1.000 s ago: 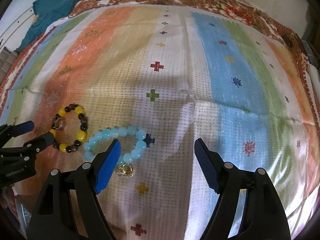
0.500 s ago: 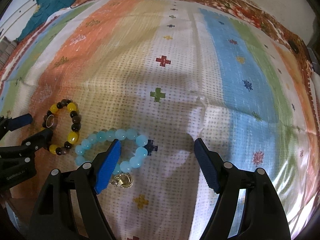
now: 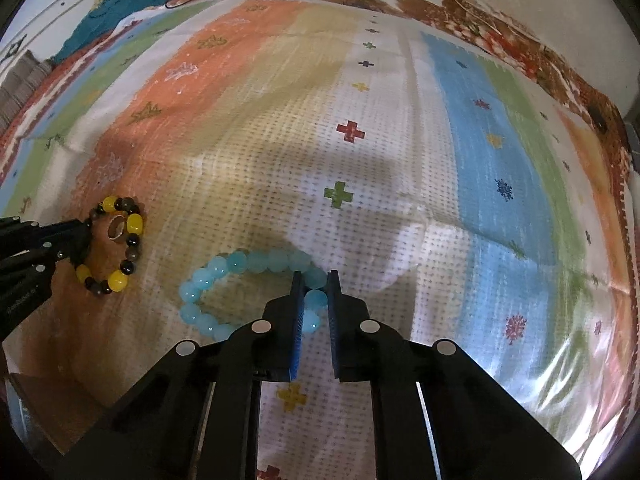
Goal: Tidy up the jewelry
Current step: 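Grasp the yellow-black bead bracelet with the left tool while the right grasps the light blue bracelet, then lift both held bracelets and carry them over the silver tin, then open both tools to drop the bracelets into the tin, then move both open tools toward the two small rings left on the cloth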
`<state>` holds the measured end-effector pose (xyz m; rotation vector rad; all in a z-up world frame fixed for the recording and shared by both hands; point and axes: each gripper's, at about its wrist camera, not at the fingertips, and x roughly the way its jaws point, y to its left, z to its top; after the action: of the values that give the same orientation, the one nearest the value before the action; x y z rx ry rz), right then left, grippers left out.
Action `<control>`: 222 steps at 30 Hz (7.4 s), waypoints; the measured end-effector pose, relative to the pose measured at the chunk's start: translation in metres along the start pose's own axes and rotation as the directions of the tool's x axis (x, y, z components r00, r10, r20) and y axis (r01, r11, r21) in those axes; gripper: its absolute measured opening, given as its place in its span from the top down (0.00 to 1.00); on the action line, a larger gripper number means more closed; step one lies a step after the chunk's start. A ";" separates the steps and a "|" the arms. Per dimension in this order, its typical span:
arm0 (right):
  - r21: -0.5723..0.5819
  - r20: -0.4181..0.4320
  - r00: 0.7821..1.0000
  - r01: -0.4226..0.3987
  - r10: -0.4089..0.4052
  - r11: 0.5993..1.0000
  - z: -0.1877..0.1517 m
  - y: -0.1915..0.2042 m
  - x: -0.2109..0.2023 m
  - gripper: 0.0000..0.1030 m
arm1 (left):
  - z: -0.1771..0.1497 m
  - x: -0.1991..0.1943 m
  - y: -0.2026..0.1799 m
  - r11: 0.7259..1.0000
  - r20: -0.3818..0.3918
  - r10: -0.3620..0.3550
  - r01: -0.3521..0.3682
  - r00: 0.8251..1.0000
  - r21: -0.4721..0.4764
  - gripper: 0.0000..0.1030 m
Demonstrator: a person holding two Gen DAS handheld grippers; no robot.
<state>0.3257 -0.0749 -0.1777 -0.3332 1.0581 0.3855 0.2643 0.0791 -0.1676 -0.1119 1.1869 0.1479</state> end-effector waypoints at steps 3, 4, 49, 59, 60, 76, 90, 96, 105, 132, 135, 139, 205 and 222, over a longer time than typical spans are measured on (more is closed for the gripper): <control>0.006 0.024 1.000 -0.006 0.006 1.000 0.001 0.000 -0.009 0.88 | 0.001 -0.005 -0.001 1.000 0.004 -0.007 0.007 1.000 -0.002 0.89; 0.007 0.031 0.999 -0.009 0.008 1.000 0.002 0.001 -0.012 0.88 | 0.001 -0.008 -0.001 1.000 0.008 -0.010 0.010 1.000 -0.004 0.89; 0.007 0.198 0.980 -0.031 0.029 1.000 -0.017 0.020 -0.107 0.88 | 0.003 -0.116 -0.025 0.994 0.188 -0.103 0.098 0.977 0.037 0.89; 0.006 0.237 0.971 -0.044 0.042 0.999 -0.025 0.022 -0.132 0.88 | -0.010 -0.137 -0.030 0.992 0.204 -0.127 0.119 0.971 0.050 0.89; 0.008 0.237 0.971 -0.043 0.040 0.999 -0.026 0.021 -0.134 0.88 | -0.012 -0.141 -0.032 0.991 0.209 -0.128 0.119 0.969 0.056 0.89; 0.010 0.269 0.961 -0.064 0.059 0.998 -0.049 0.022 -0.165 0.88 | -0.038 -0.170 -0.047 0.987 0.245 -0.140 0.115 0.959 0.111 0.89; -0.028 0.281 0.955 -0.092 0.096 0.995 -0.070 0.031 -0.186 0.88 | -0.062 -0.191 -0.062 0.983 0.270 -0.141 0.102 0.953 0.155 0.89; -0.039 0.285 0.953 -0.100 0.107 0.994 -0.078 0.034 -0.193 0.88 | -0.073 -0.202 -0.061 0.983 0.293 -0.149 0.109 0.944 0.150 0.89; -0.059 0.283 0.950 -0.116 0.128 0.991 -0.089 0.037 -0.200 0.88 | -0.088 -0.210 -0.059 0.982 0.293 -0.161 0.124 0.942 0.143 0.89; 0.003 0.217 0.972 -0.094 0.091 0.996 -0.101 0.018 -0.186 0.68 | -0.095 -0.197 -0.034 0.992 0.243 -0.125 0.119 0.962 0.040 0.59; 0.008 0.207 0.974 -0.096 0.092 0.995 -0.098 0.017 -0.181 0.65 | -0.092 -0.194 -0.032 0.992 0.235 -0.124 0.120 0.964 0.032 0.57; 0.014 0.196 0.976 -0.095 0.090 0.995 -0.094 0.017 -0.175 0.61 | -0.090 -0.187 -0.032 0.993 0.223 -0.116 0.112 0.968 0.029 0.53; 0.023 -0.045 0.994 -0.102 0.103 0.994 -0.031 0.008 -0.046 0.40 | 0.013 -0.033 -0.018 0.996 0.024 -0.088 0.088 0.996 0.009 0.38; -0.008 -0.121 0.990 -0.077 0.075 0.997 -0.023 0.011 -0.009 0.40 | 0.028 0.008 -0.018 0.994 -0.027 -0.103 0.104 0.994 0.031 0.42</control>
<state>0.2984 -0.0770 -0.1809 -0.3312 1.1896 0.4445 0.2958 0.0662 -0.1644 -0.1468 1.2059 0.0358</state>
